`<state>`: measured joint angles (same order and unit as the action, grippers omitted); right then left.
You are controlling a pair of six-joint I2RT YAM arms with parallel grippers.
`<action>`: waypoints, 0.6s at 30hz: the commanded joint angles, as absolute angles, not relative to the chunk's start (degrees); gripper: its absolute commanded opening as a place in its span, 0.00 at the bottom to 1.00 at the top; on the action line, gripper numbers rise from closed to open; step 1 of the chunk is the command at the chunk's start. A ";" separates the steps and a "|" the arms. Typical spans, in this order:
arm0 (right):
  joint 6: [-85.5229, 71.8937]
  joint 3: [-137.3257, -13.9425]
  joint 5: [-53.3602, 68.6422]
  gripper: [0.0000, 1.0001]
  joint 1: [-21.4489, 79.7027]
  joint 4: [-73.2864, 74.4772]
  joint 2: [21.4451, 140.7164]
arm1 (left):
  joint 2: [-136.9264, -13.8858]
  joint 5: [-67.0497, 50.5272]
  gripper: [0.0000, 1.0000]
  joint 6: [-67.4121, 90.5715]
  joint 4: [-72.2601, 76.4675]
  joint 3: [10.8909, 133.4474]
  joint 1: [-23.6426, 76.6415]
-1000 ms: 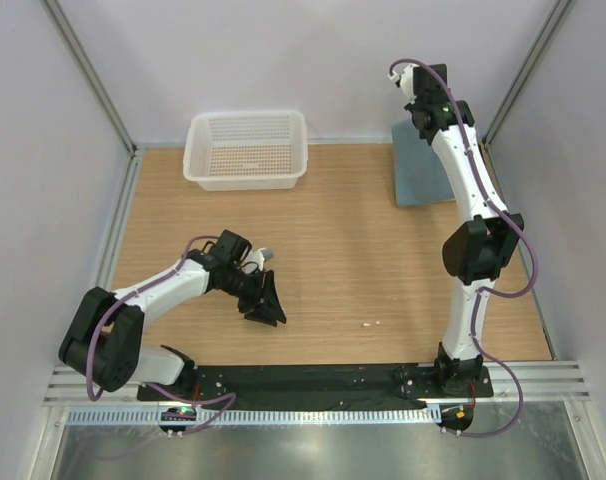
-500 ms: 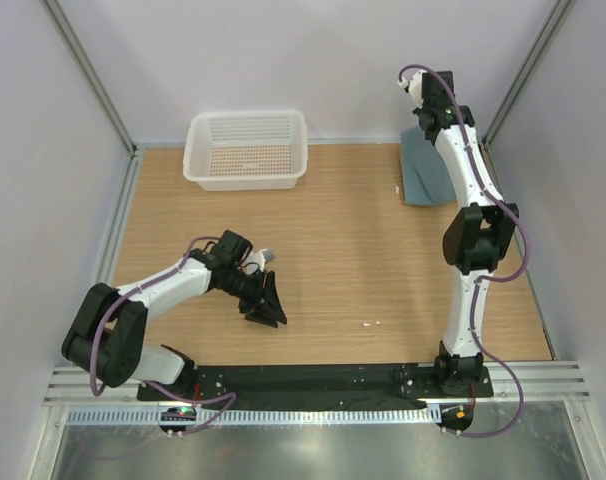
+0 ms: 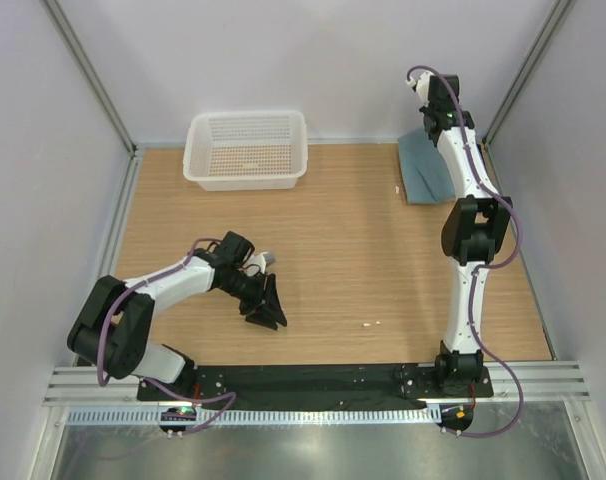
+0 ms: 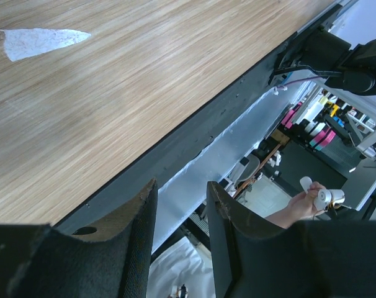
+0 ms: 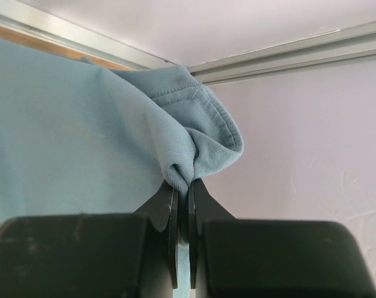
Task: Fold and stack the t-shirts
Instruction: Neatly place the folded tshirt to the corner
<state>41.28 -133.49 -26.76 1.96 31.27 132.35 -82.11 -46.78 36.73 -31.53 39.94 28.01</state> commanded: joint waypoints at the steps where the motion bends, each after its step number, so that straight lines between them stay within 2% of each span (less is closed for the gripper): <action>1: 41.66 -137.11 -26.54 0.02 0.70 24.44 133.41 | -82.70 -49.04 0.39 35.51 -30.85 41.57 27.77; 5: 41.48 -135.28 -25.66 0.01 -1.23 20.32 135.70 | -83.76 -48.96 0.39 35.33 -31.03 41.75 27.77; 7: 43.14 -133.69 -26.36 0.01 -1.67 13.23 136.93 | -84.20 -49.22 0.39 35.07 -31.20 41.75 27.77; 11: 40.71 -136.83 -28.82 0.05 -4.48 5.81 145.34 | -83.94 -49.31 0.39 35.07 -31.03 41.66 27.77; 12: 39.65 -137.19 -31.53 0.13 -4.92 4.15 146.24 | -83.85 -49.31 0.40 35.07 -31.46 41.83 27.77; 13: 37.38 -137.98 -32.51 0.77 -5.62 1.78 147.38 | -83.50 -49.31 0.39 34.89 -31.81 41.92 27.77; 14: 37.09 -138.86 -32.43 0.99 -5.71 1.32 147.91 | -82.97 -48.96 0.39 35.07 -31.99 42.18 27.77; 18: 34.55 -141.32 -31.46 1.00 -4.66 0.62 146.00 | -82.70 -45.19 0.40 34.28 -36.46 44.03 27.77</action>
